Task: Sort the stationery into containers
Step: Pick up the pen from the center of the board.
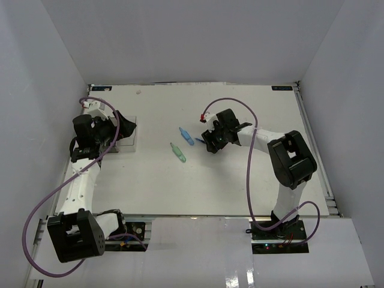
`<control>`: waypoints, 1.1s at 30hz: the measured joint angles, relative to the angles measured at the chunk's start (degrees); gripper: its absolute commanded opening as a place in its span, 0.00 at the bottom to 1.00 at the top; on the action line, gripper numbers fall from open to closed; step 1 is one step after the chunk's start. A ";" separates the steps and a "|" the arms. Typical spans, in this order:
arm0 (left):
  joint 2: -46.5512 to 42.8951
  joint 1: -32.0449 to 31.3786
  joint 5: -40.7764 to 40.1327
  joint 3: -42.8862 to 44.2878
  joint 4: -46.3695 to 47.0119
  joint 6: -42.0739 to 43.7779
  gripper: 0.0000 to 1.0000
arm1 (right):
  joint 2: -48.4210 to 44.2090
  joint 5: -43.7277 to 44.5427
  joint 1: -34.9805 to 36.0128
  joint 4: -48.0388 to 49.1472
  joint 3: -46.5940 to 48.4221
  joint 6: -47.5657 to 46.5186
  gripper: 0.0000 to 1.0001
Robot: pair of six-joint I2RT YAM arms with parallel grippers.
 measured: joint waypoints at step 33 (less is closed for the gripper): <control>-6.60 -11.63 2.40 -2.82 3.50 -6.64 0.89 | -19.52 5.46 7.23 3.91 -16.52 11.78 0.08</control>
